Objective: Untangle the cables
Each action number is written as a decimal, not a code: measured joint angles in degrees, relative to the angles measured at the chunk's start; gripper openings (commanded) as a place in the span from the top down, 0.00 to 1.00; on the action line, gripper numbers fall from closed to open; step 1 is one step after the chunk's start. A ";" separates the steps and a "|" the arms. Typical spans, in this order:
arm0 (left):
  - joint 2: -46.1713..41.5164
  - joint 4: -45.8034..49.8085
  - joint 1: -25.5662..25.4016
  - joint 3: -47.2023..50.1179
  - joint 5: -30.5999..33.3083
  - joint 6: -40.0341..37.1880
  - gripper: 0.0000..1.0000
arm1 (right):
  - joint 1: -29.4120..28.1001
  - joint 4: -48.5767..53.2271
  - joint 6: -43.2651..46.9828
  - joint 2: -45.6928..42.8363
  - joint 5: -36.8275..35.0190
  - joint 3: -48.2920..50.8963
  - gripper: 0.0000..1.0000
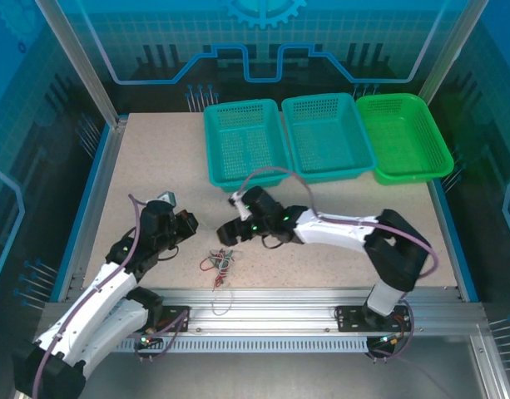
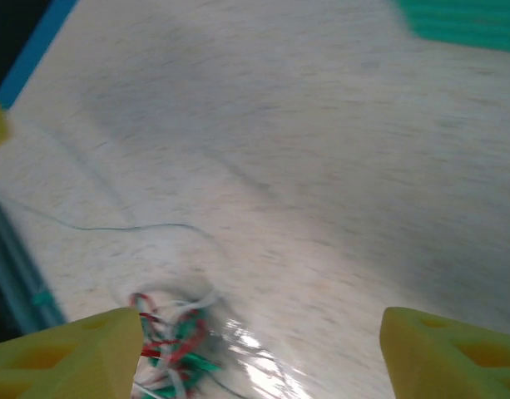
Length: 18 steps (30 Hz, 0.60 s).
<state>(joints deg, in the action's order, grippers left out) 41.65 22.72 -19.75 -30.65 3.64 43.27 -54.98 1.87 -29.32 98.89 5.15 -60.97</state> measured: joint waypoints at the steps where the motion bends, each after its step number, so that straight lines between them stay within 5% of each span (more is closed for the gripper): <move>1: -0.20 0.24 0.00 -0.11 0.20 -0.02 1.00 | -1.36 0.07 0.09 1.99 0.02 -0.83 0.11; 5: -1.11 2.60 0.00 -2.23 2.49 -0.39 1.00 | -5.38 2.32 0.85 10.21 -1.68 -3.82 0.24; 8: -1.84 5.35 0.04 -5.79 5.27 -1.64 1.00 | -5.40 2.84 1.01 11.45 -3.69 -3.96 0.48; 10: -2.82 6.95 0.28 -8.11 6.56 -2.45 1.00 | -4.37 2.45 0.35 10.95 -4.50 -3.26 0.55; 18: -6.32 13.42 4.72 -13.99 7.74 -4.37 1.00 | 12.02 1.18 -3.41 0.98 -6.80 6.88 0.75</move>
<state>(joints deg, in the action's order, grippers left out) 35.33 36.14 -15.03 -44.64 11.38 38.89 -42.96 3.05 -32.73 99.88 -1.65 -54.08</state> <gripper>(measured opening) 0.053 0.285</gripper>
